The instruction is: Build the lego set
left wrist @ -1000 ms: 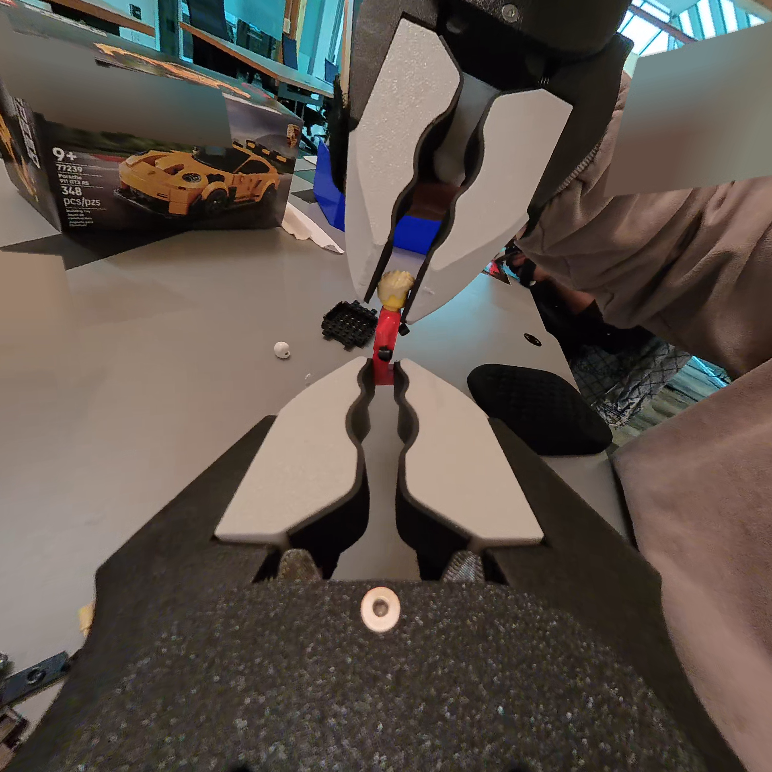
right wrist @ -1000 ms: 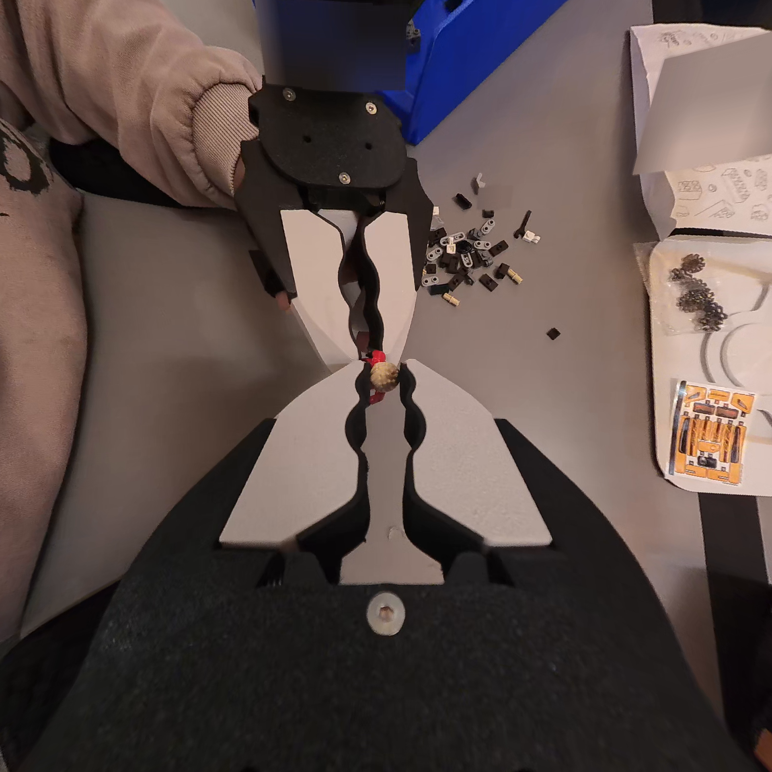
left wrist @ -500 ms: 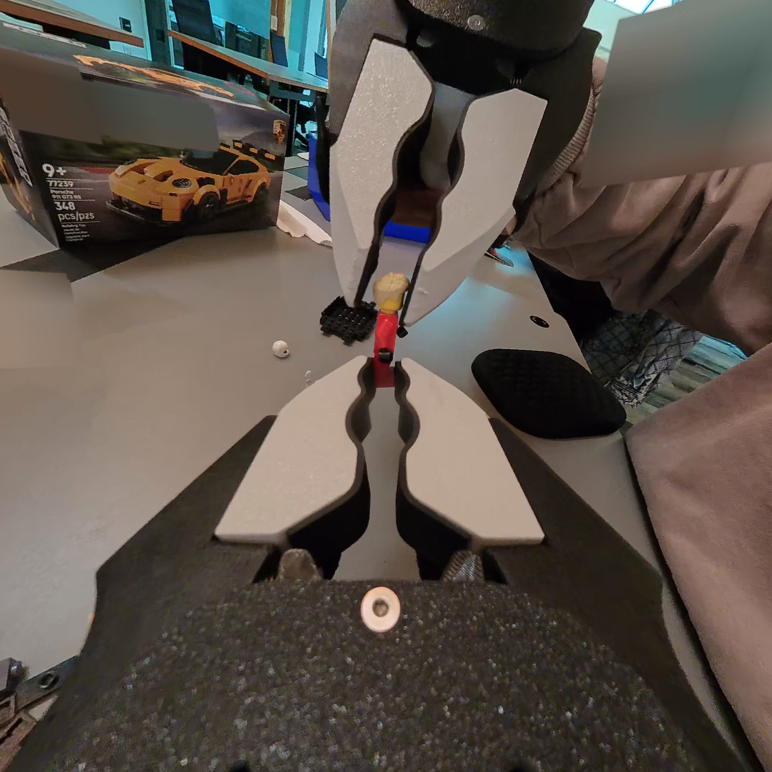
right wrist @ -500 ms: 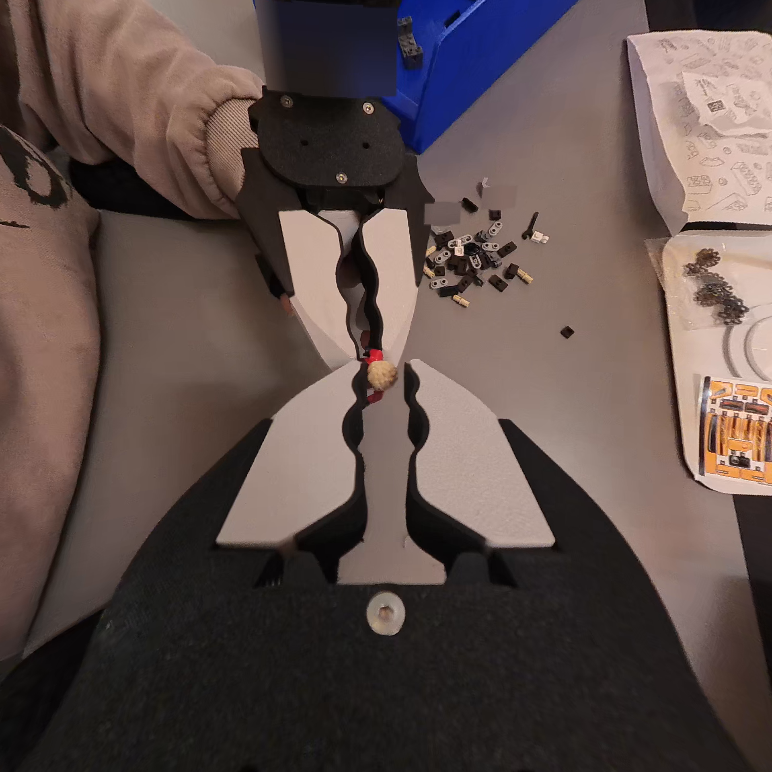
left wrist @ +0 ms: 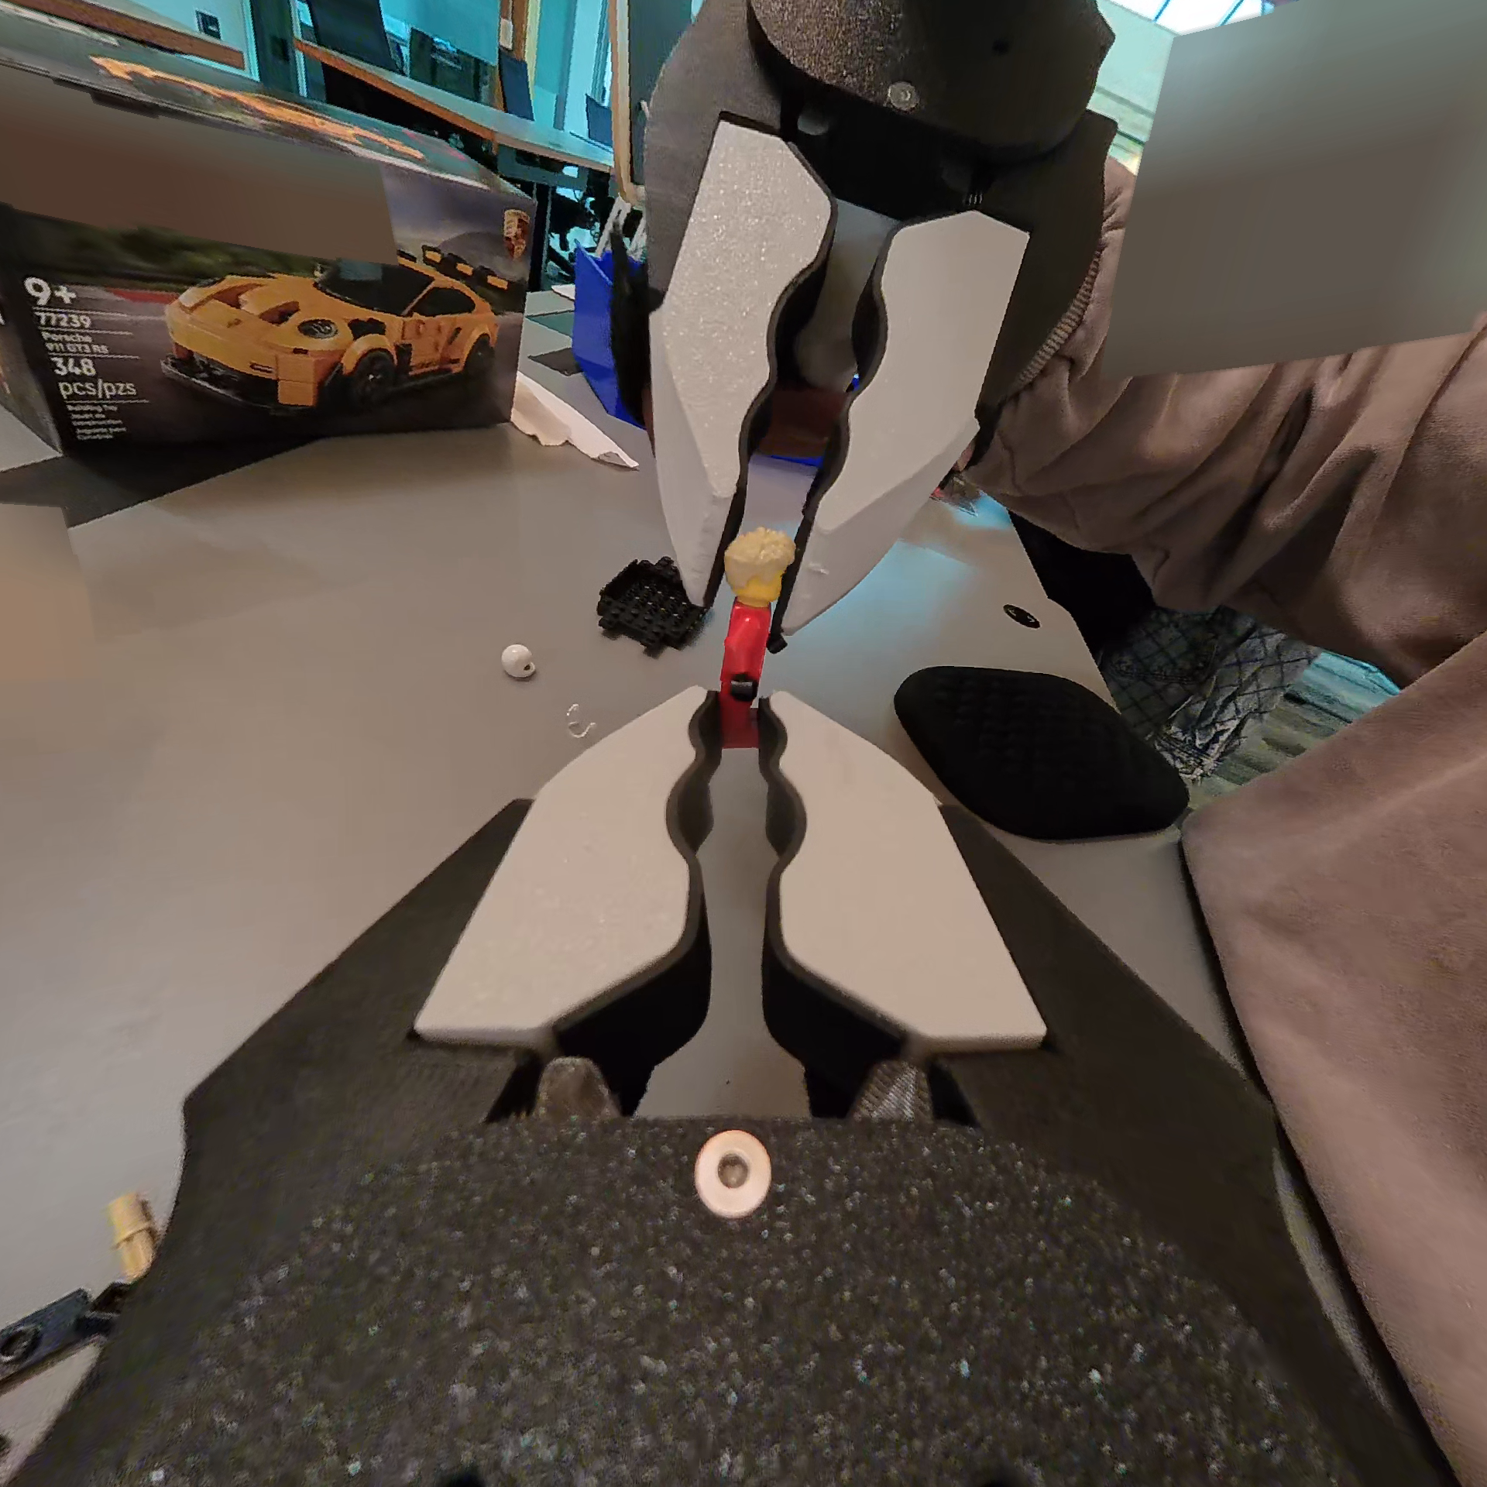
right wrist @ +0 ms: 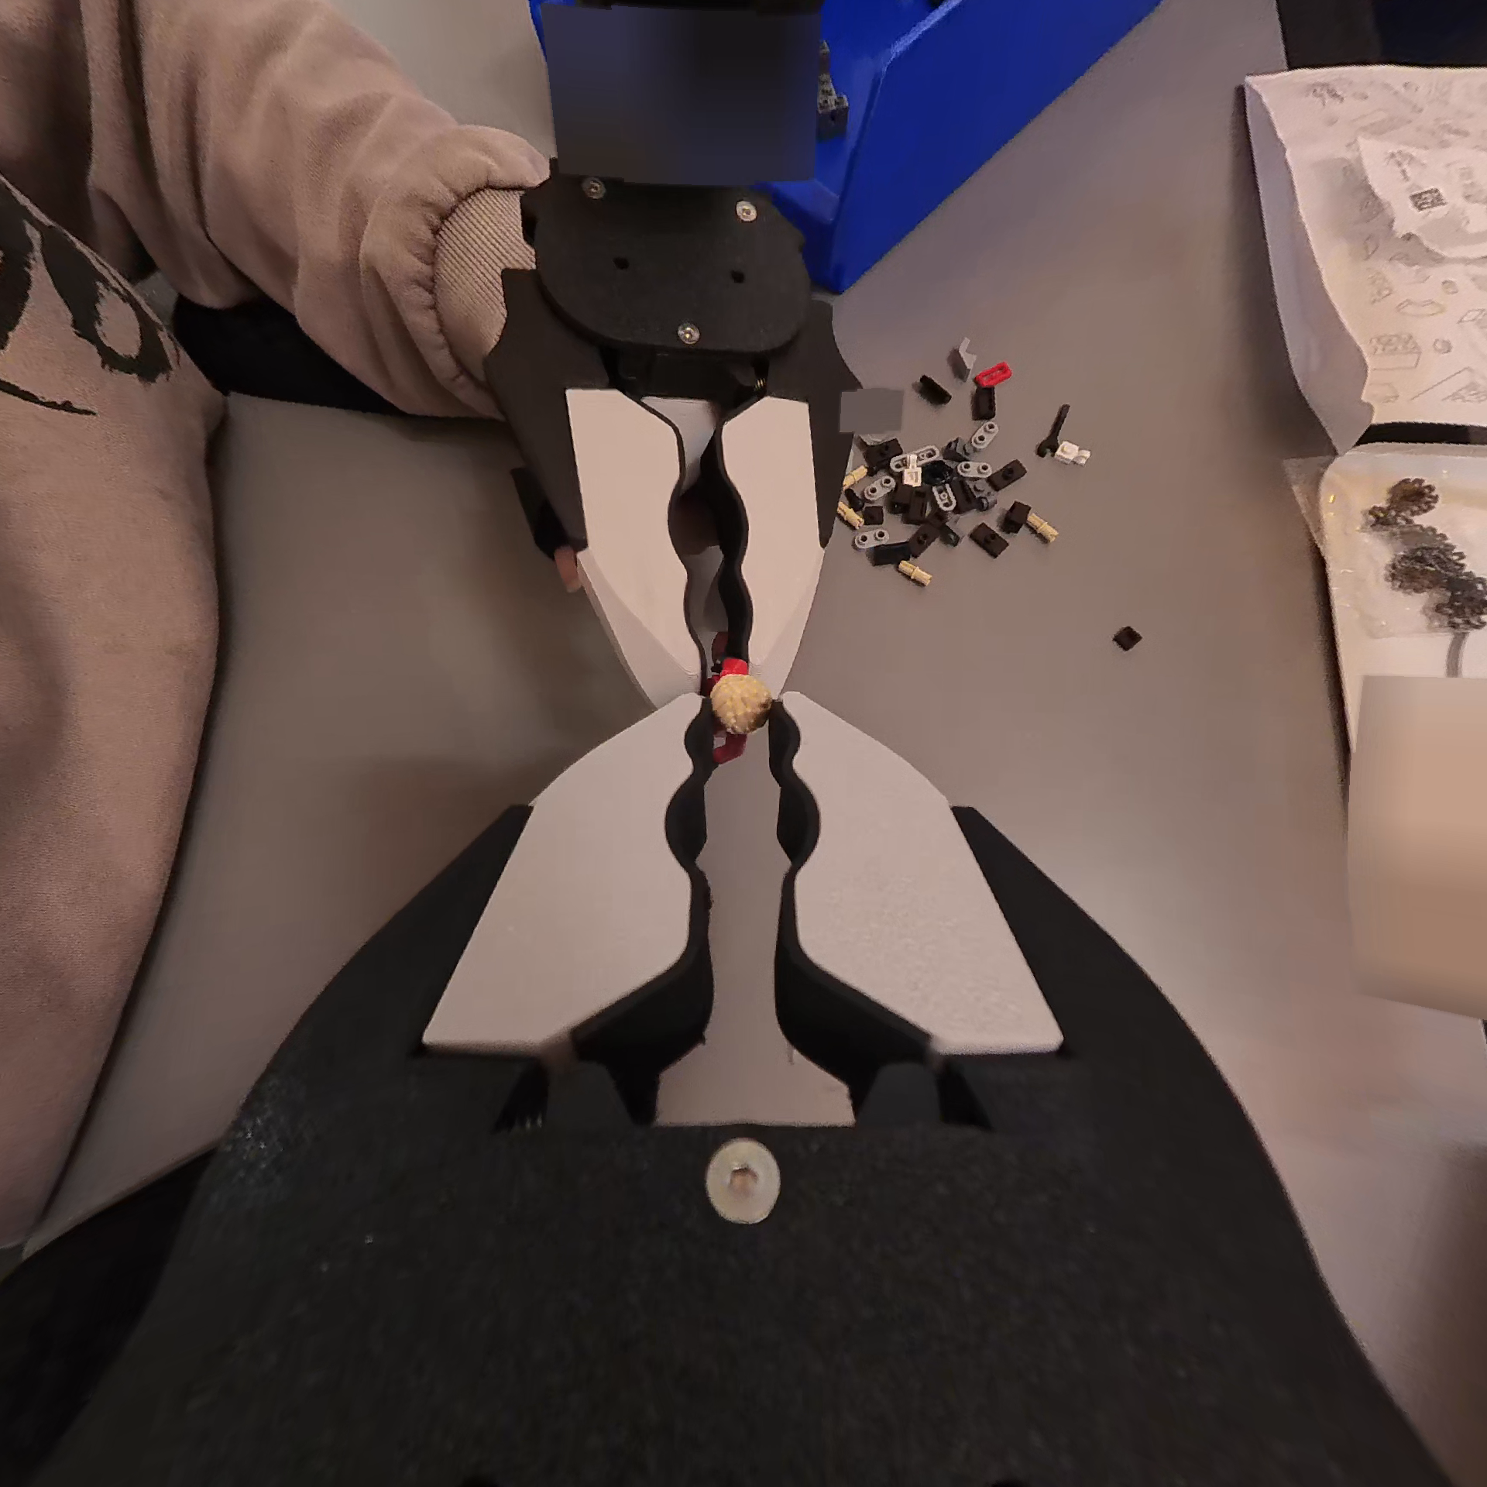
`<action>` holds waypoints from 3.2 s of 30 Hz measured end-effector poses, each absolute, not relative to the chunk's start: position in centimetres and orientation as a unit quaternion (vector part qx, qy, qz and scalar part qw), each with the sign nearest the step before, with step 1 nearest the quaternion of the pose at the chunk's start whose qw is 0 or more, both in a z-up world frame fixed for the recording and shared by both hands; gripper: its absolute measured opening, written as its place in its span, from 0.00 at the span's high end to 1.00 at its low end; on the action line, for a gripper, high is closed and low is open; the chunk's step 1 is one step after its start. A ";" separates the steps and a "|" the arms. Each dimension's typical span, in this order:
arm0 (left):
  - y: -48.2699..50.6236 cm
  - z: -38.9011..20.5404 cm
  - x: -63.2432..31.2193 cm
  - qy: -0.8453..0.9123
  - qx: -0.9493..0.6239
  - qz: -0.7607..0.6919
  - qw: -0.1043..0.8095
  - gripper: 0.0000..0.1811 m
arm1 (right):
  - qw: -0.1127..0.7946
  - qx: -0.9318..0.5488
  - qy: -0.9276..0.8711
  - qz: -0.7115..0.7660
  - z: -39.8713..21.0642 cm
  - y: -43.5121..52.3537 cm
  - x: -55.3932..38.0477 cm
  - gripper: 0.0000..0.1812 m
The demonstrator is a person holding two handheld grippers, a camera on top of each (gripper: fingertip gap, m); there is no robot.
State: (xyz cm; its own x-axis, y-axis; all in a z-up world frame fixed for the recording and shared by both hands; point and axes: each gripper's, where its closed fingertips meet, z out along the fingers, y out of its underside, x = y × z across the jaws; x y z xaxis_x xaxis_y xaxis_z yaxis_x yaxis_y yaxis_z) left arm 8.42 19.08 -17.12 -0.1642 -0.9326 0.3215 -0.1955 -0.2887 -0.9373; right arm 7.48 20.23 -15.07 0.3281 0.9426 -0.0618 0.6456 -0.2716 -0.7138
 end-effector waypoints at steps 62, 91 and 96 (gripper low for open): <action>23.8 -18.7 7.3 0.498 -0.601 -0.443 0.441 1.00 | 0.240 -0.860 -0.447 0.046 -25.3 37.9 23.5 0.93; 23.4 -19.3 7.8 0.513 -0.599 -0.440 0.429 1.00 | 0.249 -0.852 -0.453 0.079 -23.2 26.2 22.4 0.84; 22.9 -19.9 8.1 0.522 -0.600 -0.435 0.422 1.00 | 0.258 -0.849 -0.453 0.091 -25.4 24.0 21.5 0.84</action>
State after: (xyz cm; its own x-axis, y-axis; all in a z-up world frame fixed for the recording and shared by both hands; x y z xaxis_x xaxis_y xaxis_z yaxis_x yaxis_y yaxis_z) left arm 8.10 22.86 -19.95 0.0763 -0.9938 0.0811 -0.2604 -0.0984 -0.9605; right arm 21.53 24.03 -25.42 0.5734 0.8155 0.0787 0.7213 -0.4568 -0.5207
